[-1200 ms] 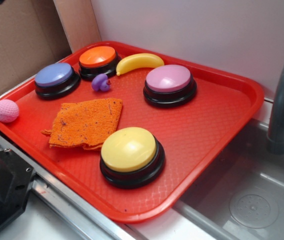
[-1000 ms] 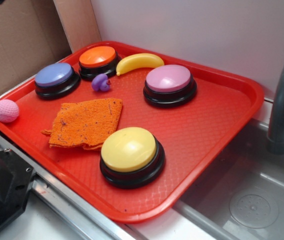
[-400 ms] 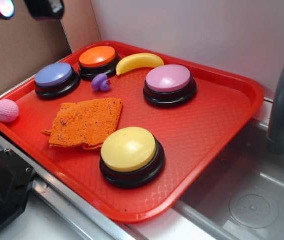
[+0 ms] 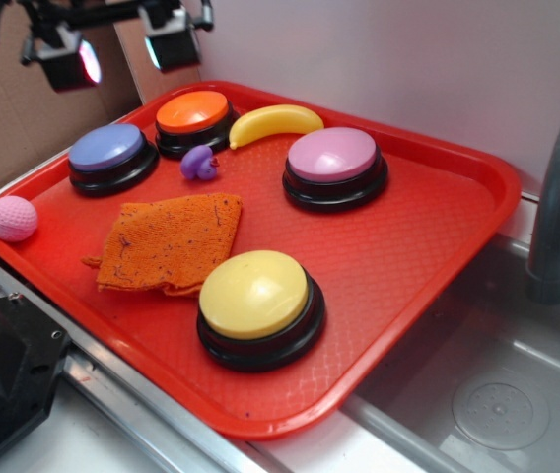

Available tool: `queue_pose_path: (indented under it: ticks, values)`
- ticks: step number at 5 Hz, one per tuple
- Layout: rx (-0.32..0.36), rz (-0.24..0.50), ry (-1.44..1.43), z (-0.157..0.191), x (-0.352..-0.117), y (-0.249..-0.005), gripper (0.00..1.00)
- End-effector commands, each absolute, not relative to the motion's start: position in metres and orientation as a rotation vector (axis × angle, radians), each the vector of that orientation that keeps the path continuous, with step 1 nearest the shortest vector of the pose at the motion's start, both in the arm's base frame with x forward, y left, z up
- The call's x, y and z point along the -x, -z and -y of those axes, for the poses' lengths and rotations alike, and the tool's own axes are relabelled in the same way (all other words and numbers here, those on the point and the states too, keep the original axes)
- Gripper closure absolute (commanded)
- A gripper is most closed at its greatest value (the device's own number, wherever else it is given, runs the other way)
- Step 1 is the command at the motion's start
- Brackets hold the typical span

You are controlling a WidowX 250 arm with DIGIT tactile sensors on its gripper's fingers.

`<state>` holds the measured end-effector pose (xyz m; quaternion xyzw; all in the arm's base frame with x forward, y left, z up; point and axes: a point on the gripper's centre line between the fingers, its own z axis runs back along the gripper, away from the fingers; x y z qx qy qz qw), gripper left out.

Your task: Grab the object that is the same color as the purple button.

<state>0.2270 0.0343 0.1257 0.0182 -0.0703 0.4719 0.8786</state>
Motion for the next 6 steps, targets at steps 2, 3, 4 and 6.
queue_pose_path:
  ticks: [2,3,4,6]
  values:
    - [-0.16,0.216,-1.168,-0.074,-0.262,-0.047,0.0]
    - [-0.16,0.219,-1.193,-0.082,-0.268,-0.03,0.0]
    - [-0.16,0.229,-1.197,-0.084,-0.269,-0.029,0.0]
    - [-0.132,0.239,-1.19,-0.081,-0.268,-0.03,1.0]
